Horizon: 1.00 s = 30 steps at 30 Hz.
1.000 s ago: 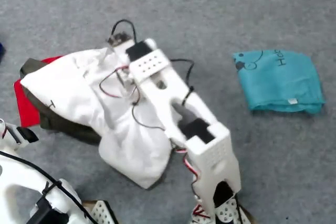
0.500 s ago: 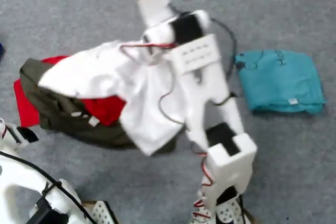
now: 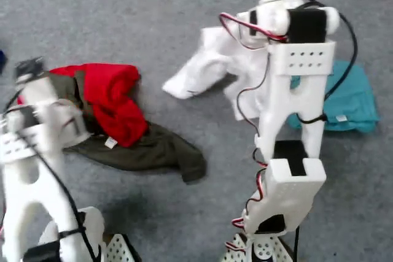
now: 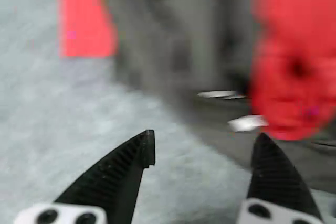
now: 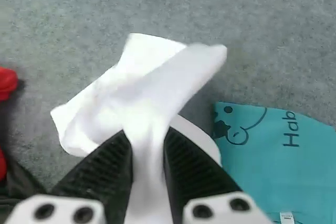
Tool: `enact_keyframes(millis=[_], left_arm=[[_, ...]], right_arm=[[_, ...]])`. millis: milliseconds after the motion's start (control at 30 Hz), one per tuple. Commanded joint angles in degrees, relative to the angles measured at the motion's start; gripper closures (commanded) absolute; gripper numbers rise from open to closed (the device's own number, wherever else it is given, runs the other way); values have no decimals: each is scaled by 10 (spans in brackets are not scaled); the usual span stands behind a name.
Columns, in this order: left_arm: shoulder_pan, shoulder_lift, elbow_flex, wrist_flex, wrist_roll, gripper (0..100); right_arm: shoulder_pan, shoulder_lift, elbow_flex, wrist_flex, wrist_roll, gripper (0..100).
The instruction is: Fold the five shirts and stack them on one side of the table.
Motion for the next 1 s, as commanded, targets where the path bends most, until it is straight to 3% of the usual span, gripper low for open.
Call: enact_keyframes(millis=[0, 100, 233, 367, 500, 667, 833, 967], left_arm=[[122, 69, -29, -64, 97, 661], [128, 201, -49, -119, 150, 662], [77, 380, -119, -119, 218, 668], [43, 492, -181, -108, 196, 752], [-6, 523, -218, -109, 154, 971], [-112, 519, -304, -103, 102, 969], [-244, 507, -487, -87, 56, 971], [-310, 510, -651, -91, 55, 971]], right_arm=[[12, -33, -21, 4, 4, 985], [11, -32, -21, 4, 3, 985], [11, -32, 4, 3, 3, 985], [11, -32, 57, 2, 3, 985], [11, -32, 73, 1, 3, 985], [-12, -32, 75, -4, 3, 985], [-54, -33, 75, -3, 0, 985], [-99, -37, 74, -3, -1, 985]])
